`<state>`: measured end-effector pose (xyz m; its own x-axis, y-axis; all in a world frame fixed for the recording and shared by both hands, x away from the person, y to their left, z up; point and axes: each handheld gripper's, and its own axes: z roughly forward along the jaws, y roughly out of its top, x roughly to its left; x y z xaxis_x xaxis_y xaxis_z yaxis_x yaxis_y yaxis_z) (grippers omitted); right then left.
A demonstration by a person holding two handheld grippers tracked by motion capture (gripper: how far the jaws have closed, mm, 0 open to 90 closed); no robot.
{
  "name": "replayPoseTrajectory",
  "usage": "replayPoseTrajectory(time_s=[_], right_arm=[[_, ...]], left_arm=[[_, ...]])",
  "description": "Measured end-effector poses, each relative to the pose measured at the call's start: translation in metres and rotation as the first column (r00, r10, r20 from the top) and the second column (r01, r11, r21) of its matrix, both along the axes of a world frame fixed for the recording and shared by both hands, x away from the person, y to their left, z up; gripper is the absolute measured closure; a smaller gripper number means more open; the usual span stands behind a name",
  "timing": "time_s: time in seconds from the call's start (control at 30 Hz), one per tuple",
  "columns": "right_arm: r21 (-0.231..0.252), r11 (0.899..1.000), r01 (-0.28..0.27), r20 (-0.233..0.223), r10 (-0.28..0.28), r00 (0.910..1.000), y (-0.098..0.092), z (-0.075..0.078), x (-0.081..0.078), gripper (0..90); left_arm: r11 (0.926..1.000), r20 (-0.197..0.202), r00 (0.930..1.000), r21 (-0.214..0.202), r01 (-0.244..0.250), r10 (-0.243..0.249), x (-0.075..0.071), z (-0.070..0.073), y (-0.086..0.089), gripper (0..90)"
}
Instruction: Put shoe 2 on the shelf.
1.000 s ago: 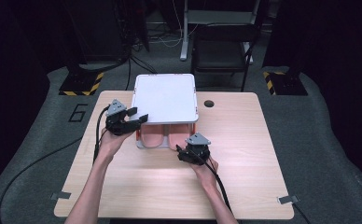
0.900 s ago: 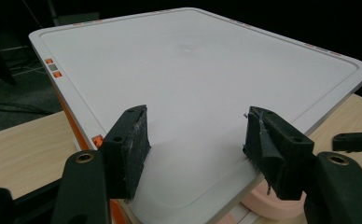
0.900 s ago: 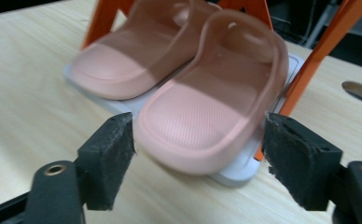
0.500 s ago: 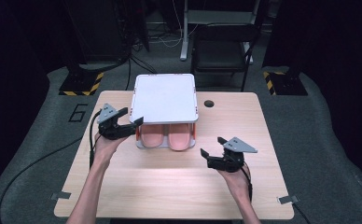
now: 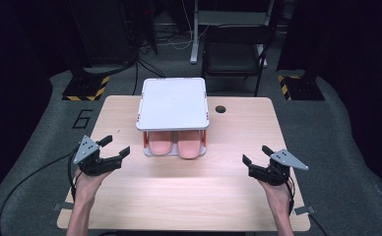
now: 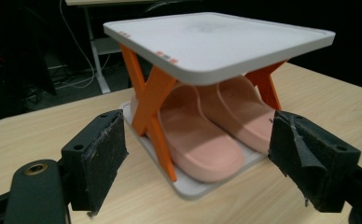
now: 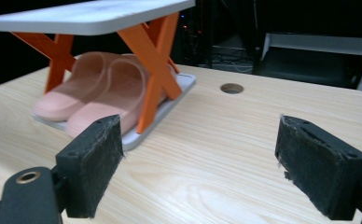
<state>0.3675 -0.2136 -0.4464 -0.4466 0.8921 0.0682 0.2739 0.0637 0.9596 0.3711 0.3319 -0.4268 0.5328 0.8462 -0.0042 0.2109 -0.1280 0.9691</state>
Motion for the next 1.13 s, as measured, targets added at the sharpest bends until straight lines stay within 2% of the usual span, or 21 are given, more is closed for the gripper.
replayPoseTrajectory(time_s=[0.07, 0.17, 0.27, 0.33, 0.57, 0.67, 0.93, 1.03, 1.13], right_arm=[[-0.001, 1.0, 0.01, 0.001, -0.01, 1.0, -0.004, -0.001, -0.001, 14.6], [-0.001, 1.0, 0.02, -0.015, -0.02, 0.9997, -0.009, -0.005, -0.002, 14.6], [0.001, 0.999, 0.033, -0.021, -0.033, 0.9992, -0.011, -0.008, -0.003, 14.6], [0.004, 0.999, 0.034, -0.019, -0.034, 0.9992, -0.013, -0.01, -0.005, 14.6], [0.052, 0.999, 0.01, -0.018, -0.009, 0.9998, -0.018, -0.016, -0.007, 14.8], [0.057, 0.998, 0.005, -0.019, -0.004, 0.9998, -0.018, -0.018, -0.007, 14.8], [0.047, 0.999, 0.013, -0.034, -0.011, 0.9993, -0.021, -0.022, -0.007, 14.8], [0.042, 0.999, 0.015, -0.054, -0.013, 0.9984, -0.021, -0.025, -0.006, 14.8], [0.018, 1.0, 0.016, -0.057, -0.015, 0.9983, -0.021, -0.026, -0.005, 14.8]], left_arm=[[0.9999, -0.016, 0.9998, -0.01, 0.006, -0.007, -0.003, -0.007, 0.005, 18.6], [0.9991, -0.032, 0.9995, -0.042, -0.009, 0.007, -0.004, -0.018, 0.01, 18.5], [0.999, -0.055, 0.9984, -0.042, -0.013, 0.011, -0.003, -0.025, 0.013, 18.6], [0.9996, -0.056, 0.9985, -0.027, -0.003, 0.002, -0.003, -0.026, 0.014, 18.5], [0.999, -0.064, 0.9979, -0.043, -0.009, 0.006, -0.005, -0.032, 0.013, 18.5], [0.999, -0.066, 0.9978, -0.045, -0.006, 0.003, -0.006, -0.032, 0.01, 18.5], [0.9993, -0.07, 0.9975, -0.037, 0.001, -0.004, -0.007, -0.032, 0.01, 18.6], [0.9993, -0.075, 0.9972, -0.038, 0.0, -0.003, -0.006, -0.034, 0.01, 18.6], [0.9991, -0.087, 0.9962, -0.043, -0.007, 0.004, -0.005, -0.037, 0.011, 18.5]])
